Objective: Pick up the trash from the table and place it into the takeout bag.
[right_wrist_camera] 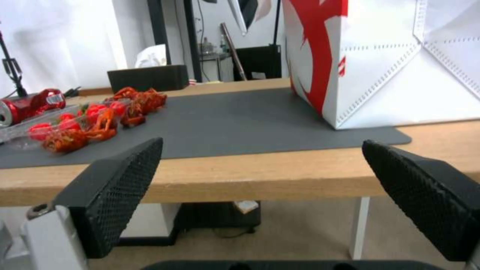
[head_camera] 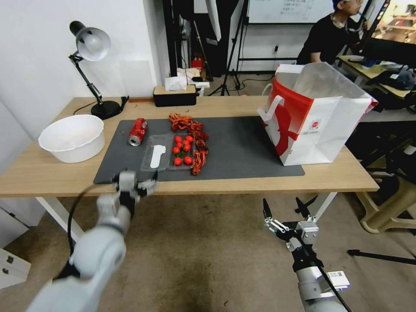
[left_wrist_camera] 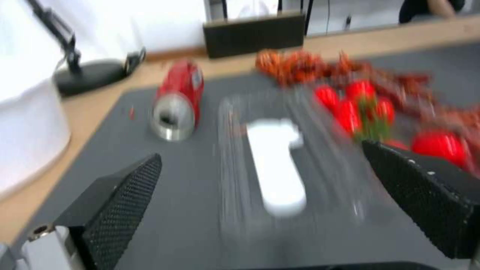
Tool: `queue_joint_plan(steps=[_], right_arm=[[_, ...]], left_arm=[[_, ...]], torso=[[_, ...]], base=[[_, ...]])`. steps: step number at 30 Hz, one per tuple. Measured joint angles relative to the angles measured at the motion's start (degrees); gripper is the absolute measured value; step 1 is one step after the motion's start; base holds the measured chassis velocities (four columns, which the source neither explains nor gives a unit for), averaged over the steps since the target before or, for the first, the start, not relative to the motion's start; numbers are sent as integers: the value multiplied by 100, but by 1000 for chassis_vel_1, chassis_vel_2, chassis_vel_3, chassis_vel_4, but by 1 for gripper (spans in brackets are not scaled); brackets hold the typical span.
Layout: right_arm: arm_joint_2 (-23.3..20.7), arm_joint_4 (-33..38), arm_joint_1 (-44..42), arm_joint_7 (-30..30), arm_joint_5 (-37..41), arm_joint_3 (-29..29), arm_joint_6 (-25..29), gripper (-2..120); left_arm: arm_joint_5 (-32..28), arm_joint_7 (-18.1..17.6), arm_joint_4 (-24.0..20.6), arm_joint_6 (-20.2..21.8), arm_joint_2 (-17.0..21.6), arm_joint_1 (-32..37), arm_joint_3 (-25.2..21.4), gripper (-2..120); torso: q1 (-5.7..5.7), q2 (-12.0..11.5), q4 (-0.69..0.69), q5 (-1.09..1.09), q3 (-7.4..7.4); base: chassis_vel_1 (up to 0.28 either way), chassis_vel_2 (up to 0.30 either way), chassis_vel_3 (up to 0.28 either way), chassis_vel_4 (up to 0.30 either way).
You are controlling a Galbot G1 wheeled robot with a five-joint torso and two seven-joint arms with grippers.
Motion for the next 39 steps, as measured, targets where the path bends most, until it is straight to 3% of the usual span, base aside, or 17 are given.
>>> queue_joint_plan(steps=[11, 14, 15, 19, 20, 23, 39], right_arm=[[91, -8, 6, 1, -7, -34, -7, 100], [85, -3, -4, 6, -7, 0, -20, 100], [85, -3, -4, 6, -7, 0, -20, 100], [90, -10, -19, 10, -22, 21, -25, 100], [90, -10, -19, 10, -22, 21, -25, 100], [96, -34, -24, 17, -40, 30, -37, 100], [97, -57, -23, 21, -73, 40, -55, 100]], left_arm=[[-819, -47, 921, 488, 413, -2171, 543, 100], [-886, -16, 1596, 505, 422, -2958, 822, 100], [-886, -16, 1596, 505, 422, -2958, 822, 100], [-940, 118, 2482, 575, 367, -3651, 1092, 100], [-940, 118, 2482, 575, 367, -3651, 1092, 100], [-928, 165, 3151, 726, 301, -4107, 1256, 100], [-1112, 155, 4159, 1129, 46, -4793, 1480, 100]], torso=[[1, 0, 0, 0, 1], [1, 0, 0, 0, 1], [1, 0, 0, 0, 1], [1, 0, 0, 0, 1], [1, 0, 0, 0, 1], [1, -1, 1, 0, 1], [0, 0, 0, 1, 0]], base=[[0, 0, 0, 0], [0, 0, 0, 0], [0, 0, 0, 0], [0, 0, 0, 0], [0, 0, 0, 0], [0, 0, 0, 0], [0, 0, 0, 0]])
